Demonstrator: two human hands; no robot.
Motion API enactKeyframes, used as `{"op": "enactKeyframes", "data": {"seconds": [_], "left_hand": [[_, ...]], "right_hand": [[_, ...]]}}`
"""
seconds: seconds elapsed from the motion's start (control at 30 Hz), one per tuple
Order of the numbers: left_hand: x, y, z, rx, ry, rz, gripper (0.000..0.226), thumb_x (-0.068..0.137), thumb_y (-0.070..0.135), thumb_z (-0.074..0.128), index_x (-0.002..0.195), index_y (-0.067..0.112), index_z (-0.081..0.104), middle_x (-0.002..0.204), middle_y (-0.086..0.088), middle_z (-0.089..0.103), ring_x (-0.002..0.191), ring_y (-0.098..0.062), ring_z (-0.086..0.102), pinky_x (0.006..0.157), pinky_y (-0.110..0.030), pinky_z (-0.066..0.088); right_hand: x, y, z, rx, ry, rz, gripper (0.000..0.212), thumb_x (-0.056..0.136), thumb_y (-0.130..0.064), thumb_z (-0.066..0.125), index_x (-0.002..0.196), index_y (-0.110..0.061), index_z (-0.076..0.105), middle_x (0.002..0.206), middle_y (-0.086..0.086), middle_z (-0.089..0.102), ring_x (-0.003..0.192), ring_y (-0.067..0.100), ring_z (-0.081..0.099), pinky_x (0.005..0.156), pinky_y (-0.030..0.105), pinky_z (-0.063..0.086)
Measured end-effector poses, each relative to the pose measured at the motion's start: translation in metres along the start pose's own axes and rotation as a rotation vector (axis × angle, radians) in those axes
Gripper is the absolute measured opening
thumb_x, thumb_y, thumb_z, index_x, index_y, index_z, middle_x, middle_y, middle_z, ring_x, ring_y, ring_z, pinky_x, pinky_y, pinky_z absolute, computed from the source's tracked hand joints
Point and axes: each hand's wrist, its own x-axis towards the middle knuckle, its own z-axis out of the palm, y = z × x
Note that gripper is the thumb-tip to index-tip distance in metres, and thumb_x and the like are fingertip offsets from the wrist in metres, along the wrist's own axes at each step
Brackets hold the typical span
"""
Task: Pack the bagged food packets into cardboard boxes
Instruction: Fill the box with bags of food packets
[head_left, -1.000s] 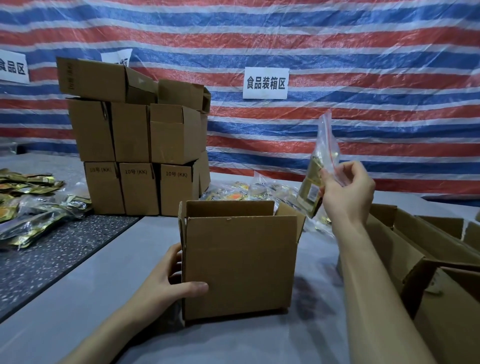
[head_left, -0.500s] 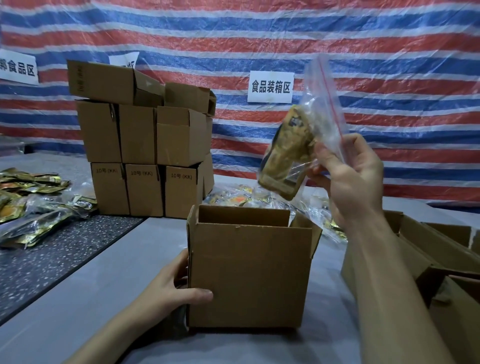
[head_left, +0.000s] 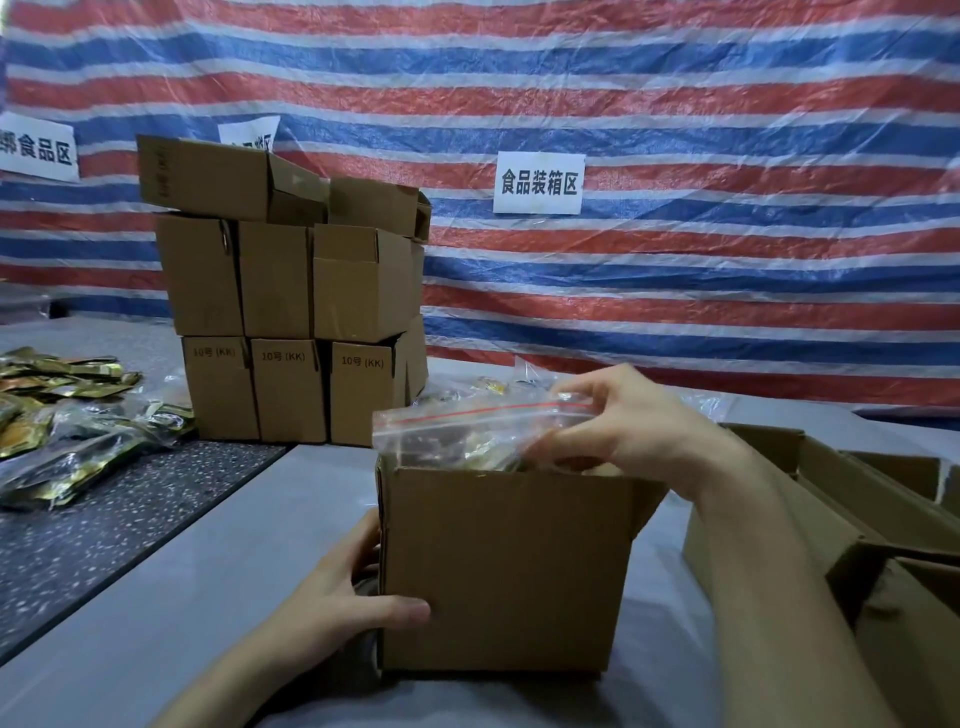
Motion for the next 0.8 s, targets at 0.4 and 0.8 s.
{"op": "enactKeyframes", "data": {"seconds": [0.4, 0.8], "left_hand": [[0.0, 0.001, 0.001, -0.055, -0.01, 0.027, 0.085, 0.054, 0.046, 0.098, 0.13, 0.034, 0.061, 0.131, -0.003, 0.069, 0.118, -0.021, 0.067, 0.093, -0.029, 0.056], [0.0, 0.001, 0.0, -0.046, -0.032, 0.025, 0.081, 0.054, 0.043, 0.099, 0.127, 0.038, 0.063, 0.129, -0.002, 0.07, 0.117, -0.02, 0.068, 0.092, -0.028, 0.057]], "right_hand": [[0.003, 0.001, 0.003, 0.204, 0.005, -0.139, 0.022, 0.095, -0.027, 0.066, 0.11, -0.011, 0.069, 0.096, 0.001, 0.078, 0.09, 0.019, 0.076, 0.079, 0.032, 0.062], [-0.007, 0.007, -0.017, 0.242, -0.137, -0.087, 0.028, 0.094, -0.035, 0.062, 0.097, -0.009, 0.071, 0.101, 0.014, 0.076, 0.094, 0.028, 0.075, 0.09, 0.042, 0.057]]}}
